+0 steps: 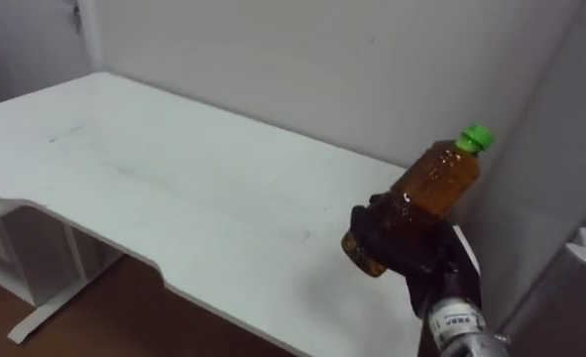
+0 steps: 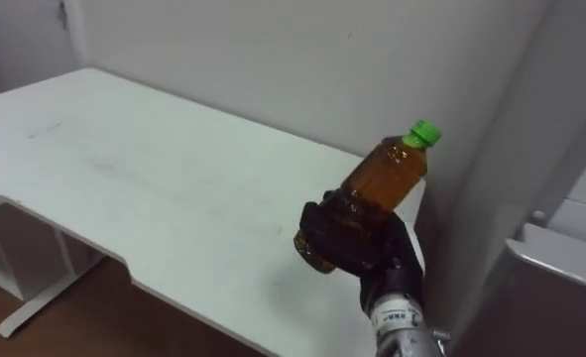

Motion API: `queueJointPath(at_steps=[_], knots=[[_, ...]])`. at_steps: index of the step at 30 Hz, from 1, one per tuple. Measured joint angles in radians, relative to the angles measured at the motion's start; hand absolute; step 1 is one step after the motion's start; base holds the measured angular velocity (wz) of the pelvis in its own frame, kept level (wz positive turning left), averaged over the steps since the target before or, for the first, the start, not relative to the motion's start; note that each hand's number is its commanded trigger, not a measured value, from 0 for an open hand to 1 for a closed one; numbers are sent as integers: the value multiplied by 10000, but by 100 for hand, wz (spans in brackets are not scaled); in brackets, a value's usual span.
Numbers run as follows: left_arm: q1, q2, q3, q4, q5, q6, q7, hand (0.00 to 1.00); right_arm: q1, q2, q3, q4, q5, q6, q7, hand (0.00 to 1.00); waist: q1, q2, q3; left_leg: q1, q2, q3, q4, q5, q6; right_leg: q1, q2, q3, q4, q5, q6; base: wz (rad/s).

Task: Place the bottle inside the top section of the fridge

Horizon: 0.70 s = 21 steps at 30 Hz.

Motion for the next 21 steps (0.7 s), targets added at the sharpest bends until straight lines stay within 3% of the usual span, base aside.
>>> queueJointPath(at_steps=[6, 10, 14, 21], knots=[[-81, 12, 1, 83, -241, -201, 76, 0, 450, -104, -445, -676, -290, 36, 631, 100, -514, -16, -39, 154, 83, 363, -106, 7, -18, 18, 28, 288, 25, 137, -68, -19], [-71, -4, 182, 414, -227, -281, 29, 0, 1182, -118, -882, -2095, -1265, 233, 973, 100, -815, 3, -185, 226, 84, 438, -58, 7, -12, 16, 57, 453, 10, 205, -45, -5], [-11, 0, 290, 607, -241, -362, 28, 0, 1310, -158, -1502, -3081, -1540, 232, 1023, 100, -998, 150, -163, 381, 91, 576, -108, -8, 10, 170, 66, 580, 6, 226, -32, -9], [73, -38, 313, 685, -397, -492, 32, 0, 1314, -467, -3009, -3657, -1550, 214, 1080, 100, -1411, 187, -149, 530, 127, 737, -83, -15, 7, 181, 92, 822, 166, 234, -33, -8]])
